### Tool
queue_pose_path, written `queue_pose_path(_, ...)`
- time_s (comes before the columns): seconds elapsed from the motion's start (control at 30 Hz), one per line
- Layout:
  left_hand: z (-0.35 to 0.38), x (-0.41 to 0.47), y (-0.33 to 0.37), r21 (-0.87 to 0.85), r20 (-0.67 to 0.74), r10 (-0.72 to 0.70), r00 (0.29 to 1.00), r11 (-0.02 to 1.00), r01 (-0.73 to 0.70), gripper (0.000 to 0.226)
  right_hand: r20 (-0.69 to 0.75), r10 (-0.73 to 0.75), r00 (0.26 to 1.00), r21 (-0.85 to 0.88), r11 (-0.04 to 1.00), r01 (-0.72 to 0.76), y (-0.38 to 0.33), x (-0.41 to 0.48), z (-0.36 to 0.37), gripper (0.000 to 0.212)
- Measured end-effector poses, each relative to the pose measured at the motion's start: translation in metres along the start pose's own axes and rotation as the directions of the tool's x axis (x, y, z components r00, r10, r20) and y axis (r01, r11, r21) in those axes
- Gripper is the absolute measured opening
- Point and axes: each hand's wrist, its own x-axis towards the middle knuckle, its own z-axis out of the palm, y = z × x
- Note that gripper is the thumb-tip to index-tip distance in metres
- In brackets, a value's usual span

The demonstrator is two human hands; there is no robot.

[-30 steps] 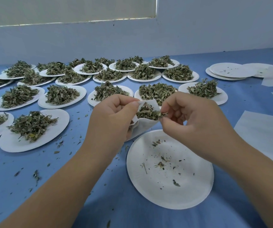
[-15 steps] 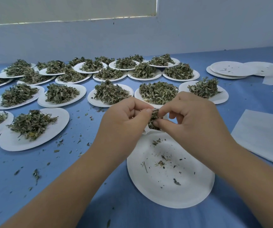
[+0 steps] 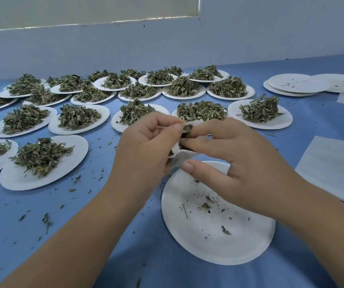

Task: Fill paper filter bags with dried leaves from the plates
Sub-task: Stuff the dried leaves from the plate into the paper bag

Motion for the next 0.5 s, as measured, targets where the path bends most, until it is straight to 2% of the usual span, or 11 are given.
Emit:
queue_pose_path(0.2,0.0024,-0.0028,0.0011,0.028,0.043,0.003,0.999,1.000,-0.005,0.020,0.131,-0.017,0.991,-0.087,0.996,0.029,-0.0051,0.0006,0.0018,0.041)
queue_pose_path(0.37,0.0030,-0.0036,0.0003,0.079,0.086,0.036,0.996,0.996,-0.043,0.022,0.150,-0.052,0.987,-0.192,0.978,0.081,-0.0080,0.0017,0.0060,0.045)
queue_pose_path(0.43,0.0020,-0.0028,-0.0001,0.127,0.109,0.057,0.992,0.989,-0.071,0.015,0.157,-0.070,0.985,-0.177,0.979,0.098,-0.0084,0.0014,0.0063,0.043)
queue_pose_path(0.5,0.0002,-0.0016,-0.0010,0.167,0.098,0.073,0.993,0.982,-0.088,0.013,0.169,-0.091,0.981,-0.090,0.990,0.107,-0.0079,0.0017,0.0046,0.036)
